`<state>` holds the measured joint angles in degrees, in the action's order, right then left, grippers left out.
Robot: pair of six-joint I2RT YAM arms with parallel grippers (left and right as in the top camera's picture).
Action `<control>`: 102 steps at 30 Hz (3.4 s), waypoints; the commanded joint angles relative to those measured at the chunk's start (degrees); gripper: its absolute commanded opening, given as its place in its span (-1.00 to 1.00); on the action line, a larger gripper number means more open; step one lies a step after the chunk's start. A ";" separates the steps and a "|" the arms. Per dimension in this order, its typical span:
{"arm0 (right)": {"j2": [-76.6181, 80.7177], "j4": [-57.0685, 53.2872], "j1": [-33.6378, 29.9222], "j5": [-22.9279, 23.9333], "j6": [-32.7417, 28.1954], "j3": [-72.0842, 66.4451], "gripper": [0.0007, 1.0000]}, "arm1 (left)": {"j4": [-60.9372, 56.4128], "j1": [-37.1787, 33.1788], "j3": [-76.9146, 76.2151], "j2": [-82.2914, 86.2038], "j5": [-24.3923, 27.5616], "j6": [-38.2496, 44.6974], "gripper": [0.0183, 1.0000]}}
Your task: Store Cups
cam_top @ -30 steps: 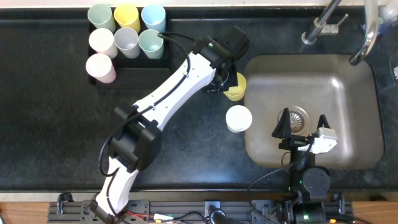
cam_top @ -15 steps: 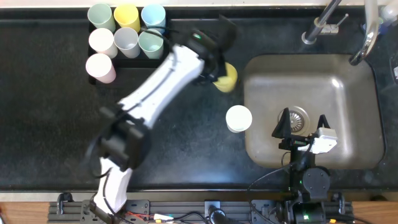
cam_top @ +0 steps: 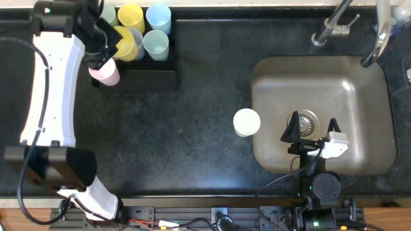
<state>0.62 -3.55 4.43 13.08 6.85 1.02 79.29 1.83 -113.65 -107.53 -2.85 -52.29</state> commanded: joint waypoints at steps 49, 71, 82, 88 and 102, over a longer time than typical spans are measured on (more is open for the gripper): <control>-0.42 0.42 -0.37 0.33 0.22 -0.76 1.00 | -11.80 0.02 18.75 -0.20 0.22 -6.49 -0.96; -0.42 0.42 -0.37 0.33 0.24 -0.76 0.99 | -11.06 0.28 18.78 -2.64 -1.68 -6.51 -0.96; -0.42 0.42 -0.37 0.33 0.22 -0.76 1.00 | -11.76 0.26 18.78 -4.22 -1.55 -6.51 -0.96; -0.42 0.42 -0.37 0.33 0.24 -0.76 1.00 | -11.78 0.26 18.78 -5.97 -1.11 -6.54 -0.96; -0.42 0.42 -0.37 0.33 0.22 -0.76 0.99 | -11.72 0.52 18.78 -4.55 0.04 -6.51 1.00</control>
<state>0.64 -3.55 4.43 13.08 6.83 1.02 67.61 1.87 -95.18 -113.27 -3.38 -58.43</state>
